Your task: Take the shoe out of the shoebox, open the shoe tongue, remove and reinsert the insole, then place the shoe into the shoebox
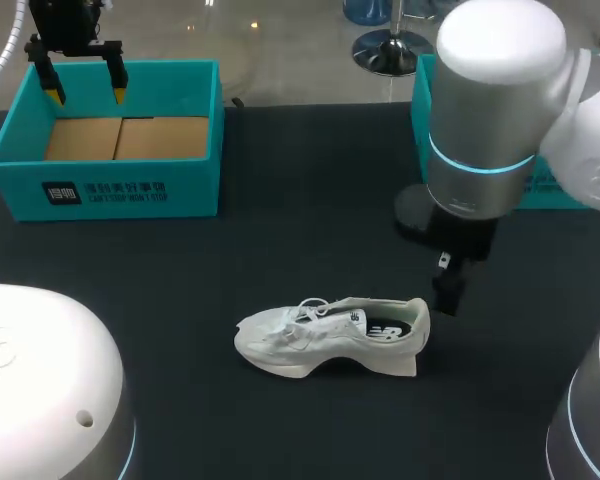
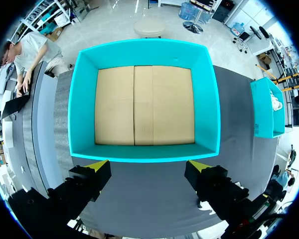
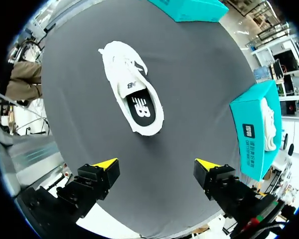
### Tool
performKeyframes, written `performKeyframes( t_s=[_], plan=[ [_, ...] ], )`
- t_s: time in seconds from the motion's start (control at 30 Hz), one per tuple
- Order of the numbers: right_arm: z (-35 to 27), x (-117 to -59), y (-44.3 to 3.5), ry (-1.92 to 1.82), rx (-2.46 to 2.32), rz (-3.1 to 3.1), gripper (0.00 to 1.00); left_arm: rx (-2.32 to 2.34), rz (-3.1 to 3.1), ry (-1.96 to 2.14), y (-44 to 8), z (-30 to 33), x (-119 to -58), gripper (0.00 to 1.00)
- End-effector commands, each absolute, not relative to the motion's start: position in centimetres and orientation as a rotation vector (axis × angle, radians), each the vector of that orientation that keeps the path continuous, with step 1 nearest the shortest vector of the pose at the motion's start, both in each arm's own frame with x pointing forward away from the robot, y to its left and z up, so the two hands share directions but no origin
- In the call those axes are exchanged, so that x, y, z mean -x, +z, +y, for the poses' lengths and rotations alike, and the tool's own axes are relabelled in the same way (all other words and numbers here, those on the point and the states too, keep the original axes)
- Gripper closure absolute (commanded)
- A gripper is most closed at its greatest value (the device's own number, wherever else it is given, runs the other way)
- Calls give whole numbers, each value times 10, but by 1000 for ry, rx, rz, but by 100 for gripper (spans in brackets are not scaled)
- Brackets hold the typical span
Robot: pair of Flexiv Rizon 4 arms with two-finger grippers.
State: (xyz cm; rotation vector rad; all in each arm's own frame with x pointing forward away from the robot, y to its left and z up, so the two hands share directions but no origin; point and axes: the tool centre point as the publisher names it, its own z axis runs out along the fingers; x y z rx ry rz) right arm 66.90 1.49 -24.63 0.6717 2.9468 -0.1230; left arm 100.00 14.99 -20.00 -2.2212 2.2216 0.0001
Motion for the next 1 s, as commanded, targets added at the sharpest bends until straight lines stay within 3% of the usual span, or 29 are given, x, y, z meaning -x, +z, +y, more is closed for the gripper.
performKeyframes(
  t_s=[0.03,0.4,0.67,1.0],
  plan=[
    [12,-666,-248,-90,-554,2958,0,2221,2222,0,-200,150,-1000,0],
    [4,-680,-250,-120,-297,3022,0,2221,2222,0,-200,150,-1000,0],
    [-20,-679,-254,194,100,2973,0,2221,2222,0,-200,150,-1000,0],
    [-59,-673,-266,430,-20,2972,0,2221,2222,0,-200,150,-1000,0]
  ],
)
